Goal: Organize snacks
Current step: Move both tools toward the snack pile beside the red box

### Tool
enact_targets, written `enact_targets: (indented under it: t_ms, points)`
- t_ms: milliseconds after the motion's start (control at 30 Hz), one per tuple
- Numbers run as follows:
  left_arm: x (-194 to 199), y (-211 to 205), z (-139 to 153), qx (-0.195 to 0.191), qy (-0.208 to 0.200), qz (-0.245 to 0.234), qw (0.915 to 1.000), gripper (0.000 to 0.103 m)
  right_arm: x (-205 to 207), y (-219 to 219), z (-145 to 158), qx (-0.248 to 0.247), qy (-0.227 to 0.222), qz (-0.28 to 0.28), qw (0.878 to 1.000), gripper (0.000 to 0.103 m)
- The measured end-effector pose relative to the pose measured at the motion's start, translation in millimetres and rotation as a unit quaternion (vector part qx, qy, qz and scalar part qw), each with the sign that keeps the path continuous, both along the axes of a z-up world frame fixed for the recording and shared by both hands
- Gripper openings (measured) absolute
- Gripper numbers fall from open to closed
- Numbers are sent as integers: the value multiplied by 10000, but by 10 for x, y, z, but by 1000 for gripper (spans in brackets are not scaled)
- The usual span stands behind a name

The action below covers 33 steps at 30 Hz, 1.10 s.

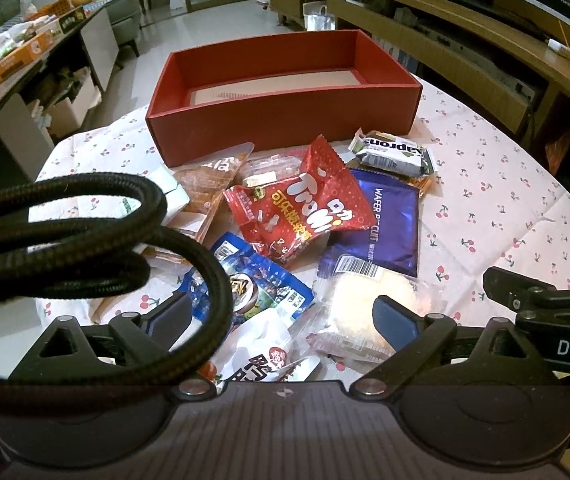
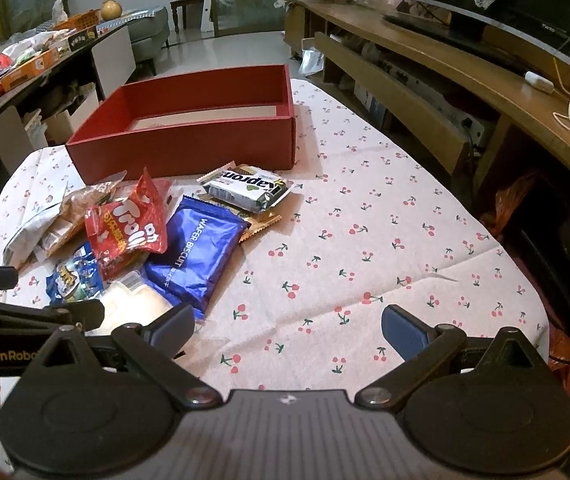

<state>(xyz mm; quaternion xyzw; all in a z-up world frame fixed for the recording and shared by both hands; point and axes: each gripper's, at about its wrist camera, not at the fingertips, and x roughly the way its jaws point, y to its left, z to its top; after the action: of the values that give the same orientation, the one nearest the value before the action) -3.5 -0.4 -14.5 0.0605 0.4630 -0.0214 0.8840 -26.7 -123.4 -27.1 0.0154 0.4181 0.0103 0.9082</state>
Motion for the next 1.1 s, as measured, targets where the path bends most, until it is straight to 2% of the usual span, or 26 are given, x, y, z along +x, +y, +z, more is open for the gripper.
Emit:
enact_targets:
  t_ms: [1100]
  points:
    - [-19, -6, -35, -10, 149, -19, 9999, 92, 16, 34, -46, -46, 141, 74, 9999, 103]
